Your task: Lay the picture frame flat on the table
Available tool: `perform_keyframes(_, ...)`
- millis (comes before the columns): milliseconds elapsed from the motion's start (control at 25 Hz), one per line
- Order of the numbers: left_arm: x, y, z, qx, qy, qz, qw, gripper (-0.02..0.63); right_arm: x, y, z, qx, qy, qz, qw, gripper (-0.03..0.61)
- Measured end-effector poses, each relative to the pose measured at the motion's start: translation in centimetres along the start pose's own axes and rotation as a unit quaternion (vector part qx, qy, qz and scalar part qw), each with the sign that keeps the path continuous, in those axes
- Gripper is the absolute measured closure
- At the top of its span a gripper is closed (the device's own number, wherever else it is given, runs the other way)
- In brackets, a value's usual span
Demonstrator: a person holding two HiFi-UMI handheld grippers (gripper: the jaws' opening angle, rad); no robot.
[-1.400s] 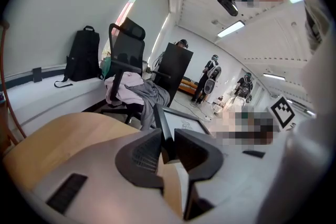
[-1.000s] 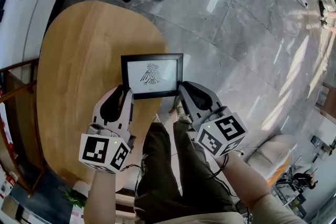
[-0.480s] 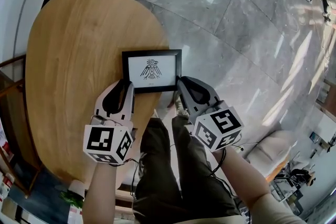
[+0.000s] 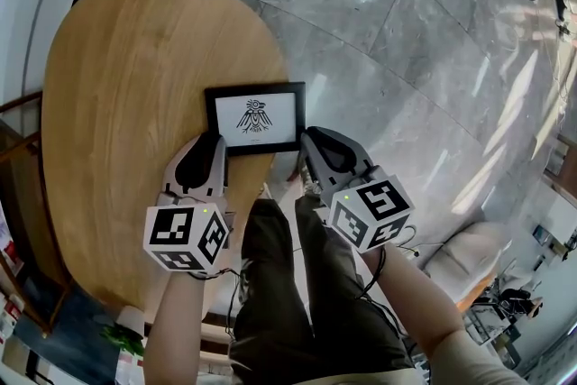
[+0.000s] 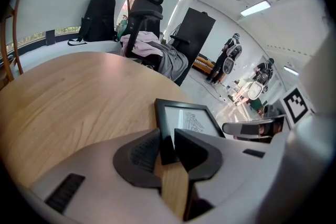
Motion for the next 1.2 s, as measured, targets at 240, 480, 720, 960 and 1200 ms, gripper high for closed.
perform_keyframes(240,0.2,1.4,1.7,-0.001,0.015,-0.043,0.9990,0.541,-0.2,1.2,1.2,0.002,-0.017,0.006,1.000,0.560)
perform_keyframes(480,2.8,5.8,4.0,0.020,0.002,-0.062,0.9978,0.563,-2.3,5.9,3.7,0.019,-0.004,0.007,1.000,0.568)
perform_keyframes(720,6.7,11.7,6.9,0.052,-0.019,-0.061,0.9966,0.574,-4.9,12.3,6.9,0.041,0.000,0.015,0.999,0.573)
perform_keyframes(960,10.1,19.3,10.8,0.090,-0.028,-0.083,0.9921,0.594,-9.2,20.8,10.1,0.079,0.019,0.070,0.994,0.575)
perform_keyframes(1200,13.5,27.9,15.4,0.143,-0.029,-0.101,0.9842,0.597,-14.0,28.8,14.5,0.121,0.036,0.111,0.986,0.575)
Point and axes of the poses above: the fingertips, and each gripper's own axes: z backward along the fingers, x to its right, y out of its top, the point moved 1 cm from there along z, backward along the fingers, and after that the axes turned 15 degrees about x, right-handed, at the moved point
